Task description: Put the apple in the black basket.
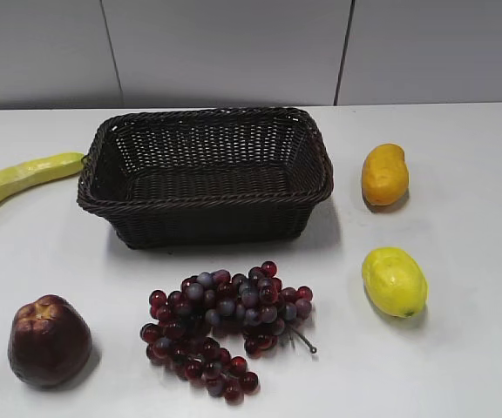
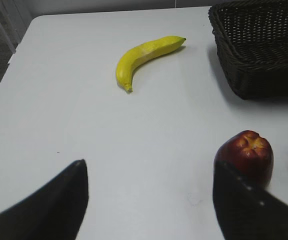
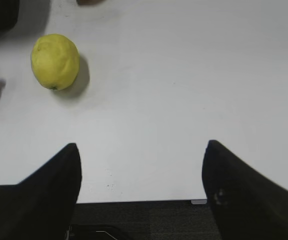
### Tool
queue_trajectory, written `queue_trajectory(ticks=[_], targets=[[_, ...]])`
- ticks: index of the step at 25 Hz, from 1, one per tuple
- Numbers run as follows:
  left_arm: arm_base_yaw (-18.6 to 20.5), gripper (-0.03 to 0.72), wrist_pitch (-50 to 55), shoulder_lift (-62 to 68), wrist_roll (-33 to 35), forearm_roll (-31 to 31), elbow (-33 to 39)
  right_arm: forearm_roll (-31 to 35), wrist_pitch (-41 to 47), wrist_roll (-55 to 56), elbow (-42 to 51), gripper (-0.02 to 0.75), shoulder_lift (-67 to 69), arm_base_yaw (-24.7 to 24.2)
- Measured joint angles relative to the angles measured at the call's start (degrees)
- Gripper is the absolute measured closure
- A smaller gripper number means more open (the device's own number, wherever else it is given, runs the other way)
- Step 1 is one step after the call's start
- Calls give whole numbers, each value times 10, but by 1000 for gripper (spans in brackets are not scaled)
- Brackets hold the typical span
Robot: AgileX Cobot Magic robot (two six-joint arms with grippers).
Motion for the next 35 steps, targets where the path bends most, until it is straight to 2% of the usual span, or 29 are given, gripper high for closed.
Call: queue_trajectory(ticks=[13, 22, 26, 30, 35], targets=[[1, 113, -1, 8, 0, 1, -4, 0, 1, 0, 0, 167, 0, 0], [-5, 113, 17, 189, -2, 2, -76, 0, 0, 0, 0, 167, 0, 0], [-24, 113, 8, 257, -4, 2, -86, 0, 0, 0, 0, 167, 0, 0], [-64, 113, 4, 303, -4, 0, -94, 0, 0, 0, 0, 167, 0, 0], [-95, 113, 8, 376, -4, 0, -126, 0, 0, 0, 0, 167, 0, 0]])
